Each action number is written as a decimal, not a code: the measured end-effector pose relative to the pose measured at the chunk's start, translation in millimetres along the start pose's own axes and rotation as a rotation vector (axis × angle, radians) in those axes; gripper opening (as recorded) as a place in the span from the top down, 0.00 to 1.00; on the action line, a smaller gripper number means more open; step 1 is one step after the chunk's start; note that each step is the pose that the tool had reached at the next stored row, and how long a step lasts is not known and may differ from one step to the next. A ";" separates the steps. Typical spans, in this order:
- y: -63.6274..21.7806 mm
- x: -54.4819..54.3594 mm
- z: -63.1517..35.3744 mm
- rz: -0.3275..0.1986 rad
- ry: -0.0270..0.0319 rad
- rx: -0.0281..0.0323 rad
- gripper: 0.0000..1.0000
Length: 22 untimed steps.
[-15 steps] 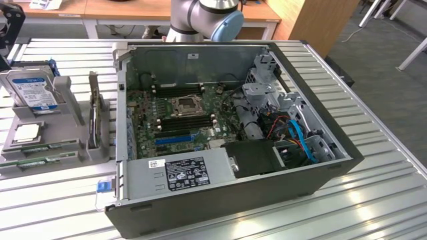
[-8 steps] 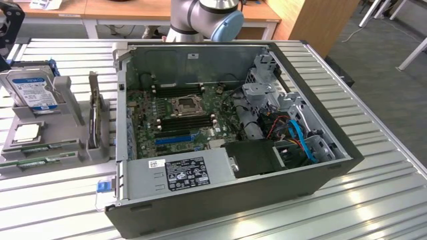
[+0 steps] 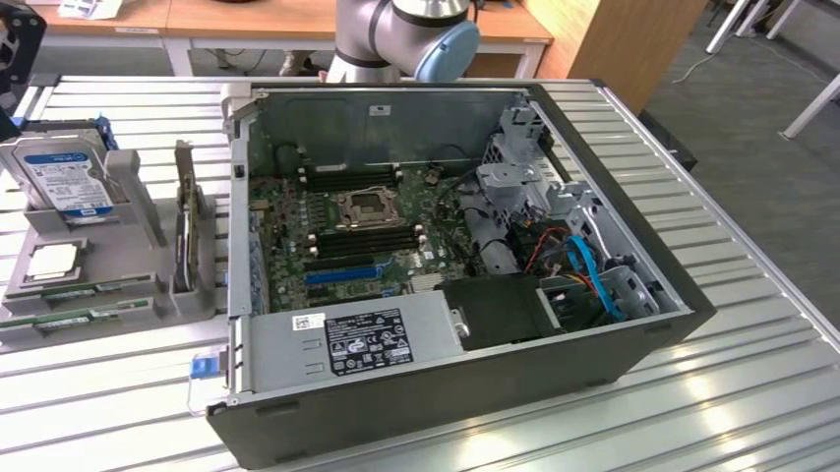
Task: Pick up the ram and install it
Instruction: 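Pick up the ram and move it above insertion slot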
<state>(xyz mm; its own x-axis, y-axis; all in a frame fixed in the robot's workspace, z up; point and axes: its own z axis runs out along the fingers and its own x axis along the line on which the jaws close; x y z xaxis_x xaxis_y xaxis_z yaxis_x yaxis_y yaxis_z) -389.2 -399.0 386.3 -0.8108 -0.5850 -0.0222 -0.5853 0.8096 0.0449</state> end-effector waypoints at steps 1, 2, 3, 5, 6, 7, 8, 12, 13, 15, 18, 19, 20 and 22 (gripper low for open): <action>0.0 0.0 0.0 -0.018 0.0008 -0.0004 0.90; 0.0 0.0 0.1 -0.036 0.0016 -0.0008 0.90; 0.0 0.0 0.1 -0.054 0.0025 -0.0012 0.90; 0.0 0.0 0.1 -0.091 0.0041 -0.0021 0.90; 0.0 0.0 0.1 -0.109 0.0049 -0.0024 0.90; 0.0 0.0 0.2 -0.127 0.0057 -0.0028 0.90; 0.0 0.0 0.2 -0.145 0.0065 -0.0032 0.90; 0.0 0.0 0.2 -0.218 0.0099 -0.0048 0.90; 0.0 0.0 0.3 -0.236 0.0107 -0.0053 0.90; 0.0 0.0 0.3 -0.272 0.0123 -0.0061 0.90; 0.0 0.0 0.4 -0.327 0.0147 -0.0073 0.90; 0.0 0.0 0.4 -0.345 0.0155 -0.0077 0.90; 0.0 0.0 0.4 -0.363 0.0163 -0.0081 0.90; 0.0 0.0 0.4 -0.399 0.0180 -0.0089 0.90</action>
<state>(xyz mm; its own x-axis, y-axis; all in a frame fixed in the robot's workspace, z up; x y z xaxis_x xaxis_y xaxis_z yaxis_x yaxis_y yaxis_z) -389.2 -399.0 385.9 -0.5194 -0.8543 -0.0222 -0.8541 0.5181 0.0449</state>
